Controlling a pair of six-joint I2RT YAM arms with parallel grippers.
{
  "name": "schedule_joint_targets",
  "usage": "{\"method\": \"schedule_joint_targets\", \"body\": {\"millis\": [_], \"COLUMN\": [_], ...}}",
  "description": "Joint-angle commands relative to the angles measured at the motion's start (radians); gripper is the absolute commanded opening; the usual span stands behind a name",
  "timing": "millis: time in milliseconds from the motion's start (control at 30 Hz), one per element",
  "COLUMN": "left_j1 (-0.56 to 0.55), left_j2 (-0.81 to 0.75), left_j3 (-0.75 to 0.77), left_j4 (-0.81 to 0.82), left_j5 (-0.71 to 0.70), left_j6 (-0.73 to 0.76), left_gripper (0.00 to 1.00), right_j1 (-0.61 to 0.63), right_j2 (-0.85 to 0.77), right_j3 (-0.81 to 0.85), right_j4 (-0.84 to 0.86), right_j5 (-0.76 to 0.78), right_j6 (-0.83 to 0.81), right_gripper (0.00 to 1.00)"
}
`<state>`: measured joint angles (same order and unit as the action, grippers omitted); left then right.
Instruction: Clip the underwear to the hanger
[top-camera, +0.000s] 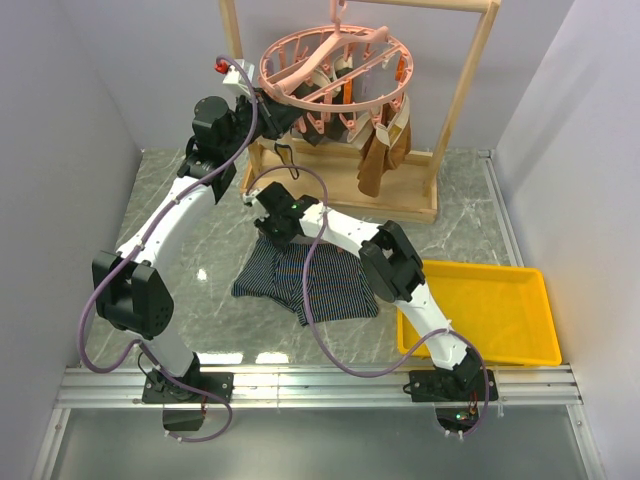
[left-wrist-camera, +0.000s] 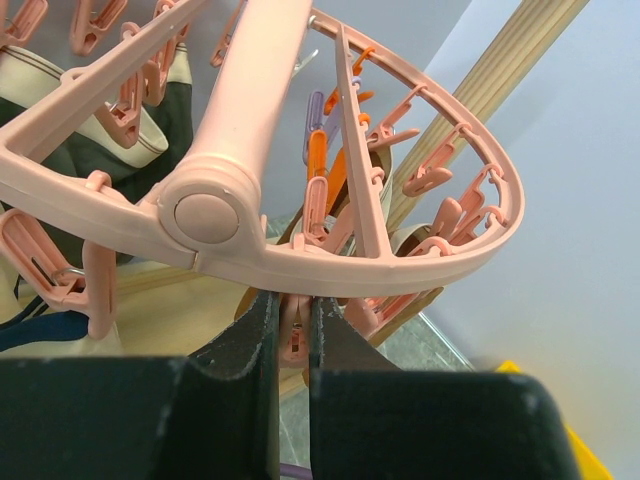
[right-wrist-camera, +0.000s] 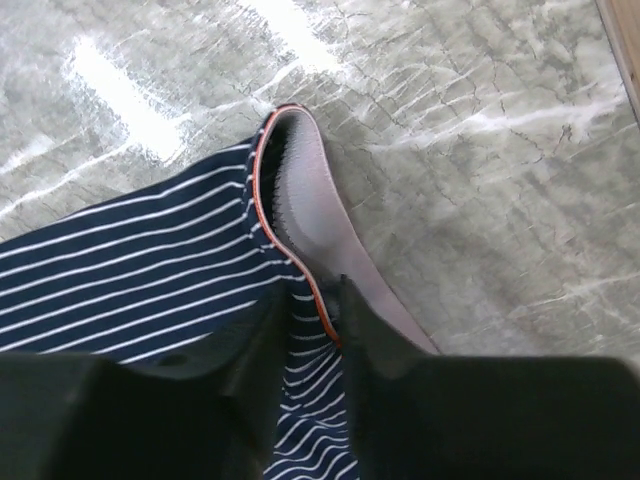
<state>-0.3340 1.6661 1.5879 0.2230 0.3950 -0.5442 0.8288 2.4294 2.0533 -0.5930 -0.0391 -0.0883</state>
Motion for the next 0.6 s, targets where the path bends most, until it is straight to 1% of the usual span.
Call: {"method": "schedule_joint_targets", "body": {"millis": [0,100,133,200,233,333,367,467,567], "left_j1": [0.006,0.006,0.006,0.006,0.006,0.007,0.007,0.007,0.007], "left_j2": [-0.008,-0.009,-0.009,-0.011,-0.011,-0.011,-0.011,-0.009,-0.014], "left_j3": [0.012,0.014,0.014,0.014,0.012,0.014,0.012,0.018,0.017], "left_j4": [0.059,0.056,0.055,0.052,0.053,0.053,0.055,0.046,0.035], "left_j5": [-0.008,-0.004,-0.004,-0.005,-0.005,-0.002,-0.001,0.005,0.010], "left_j6": [-0.019,-0.017,-0.016,-0.014,-0.013,-0.016,-0.017,-0.020,-0.017], "left_gripper": [0.00,0.00,0.00,0.00,0.00,0.00,0.00,0.00,0.00], "right_j1": [0.003,0.003,0.003,0.003,0.001,0.000,0.000,-0.002,-0.013], "right_j2": [0.014,-0.009,-0.018,-0.047,-0.047,-0.096,-0.122,-0.278,-0.358], "right_j3": [-0.042,-0.068,-0.080,-0.102,-0.096,-0.122,-0.149,-0.316,-0.418], "right_j4": [-0.103,-0.078,-0.062,-0.033,-0.036,-0.007,0.018,0.164,0.229], "right_j5": [0.001,-0.007,-0.011,0.001,0.001,-0.012,-0.013,-0.001,0.031], "right_j6": [-0.025,-0.034,-0.039,-0.045,-0.045,-0.038,-0.031,-0.028,-0.039], "right_gripper": [0.28,0.32,0.30,0.20,0.12,0.00,0.00,0.00,0.00]}}
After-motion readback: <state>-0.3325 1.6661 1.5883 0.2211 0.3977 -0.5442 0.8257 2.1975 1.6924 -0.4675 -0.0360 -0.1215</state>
